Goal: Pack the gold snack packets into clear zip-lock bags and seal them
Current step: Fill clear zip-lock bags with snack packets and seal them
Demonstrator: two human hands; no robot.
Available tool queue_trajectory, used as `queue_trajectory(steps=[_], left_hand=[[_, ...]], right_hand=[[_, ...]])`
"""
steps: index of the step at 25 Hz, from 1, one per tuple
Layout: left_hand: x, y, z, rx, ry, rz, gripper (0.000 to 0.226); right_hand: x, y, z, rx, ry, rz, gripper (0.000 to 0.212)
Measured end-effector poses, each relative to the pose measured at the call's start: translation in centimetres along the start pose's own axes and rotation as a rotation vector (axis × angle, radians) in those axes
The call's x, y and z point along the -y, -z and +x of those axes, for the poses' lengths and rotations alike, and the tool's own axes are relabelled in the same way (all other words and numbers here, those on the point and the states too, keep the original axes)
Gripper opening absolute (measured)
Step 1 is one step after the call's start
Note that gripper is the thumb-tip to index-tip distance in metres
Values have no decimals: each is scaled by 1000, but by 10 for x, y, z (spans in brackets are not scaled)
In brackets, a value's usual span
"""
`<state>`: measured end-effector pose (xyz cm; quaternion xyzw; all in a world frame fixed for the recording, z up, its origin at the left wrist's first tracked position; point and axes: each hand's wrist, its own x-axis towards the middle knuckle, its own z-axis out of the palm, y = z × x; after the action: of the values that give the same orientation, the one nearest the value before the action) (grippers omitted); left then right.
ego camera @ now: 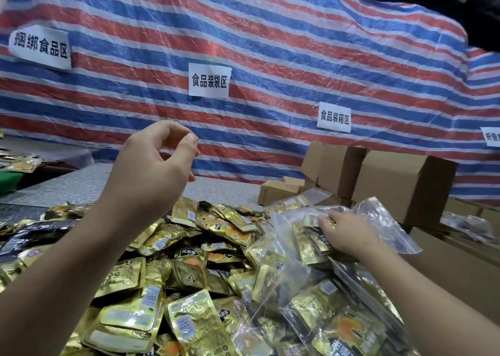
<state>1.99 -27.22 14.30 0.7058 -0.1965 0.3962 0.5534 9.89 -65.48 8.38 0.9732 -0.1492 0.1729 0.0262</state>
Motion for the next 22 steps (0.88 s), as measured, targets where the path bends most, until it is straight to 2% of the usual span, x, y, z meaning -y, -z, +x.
queue_trajectory(steps=[4,8,13,18,22], left_hand=[[3,-2,0,20,5,19,15],[2,-2,0,12,-4,19,15],[2,-2,0,15,-10,-1,16],[-2,-8,-8,90,-63,26,15],[0,1,-17,154,-25,71,19]], right_hand=[[2,-2,-2,-18,2,14,63],[1,5,2,-3,-8,-113,70],[6,22,2,-120,-5,-192,73],[35,38,-12,-241,102,-119,56],[71,53,-25,-343,167,1,47]])
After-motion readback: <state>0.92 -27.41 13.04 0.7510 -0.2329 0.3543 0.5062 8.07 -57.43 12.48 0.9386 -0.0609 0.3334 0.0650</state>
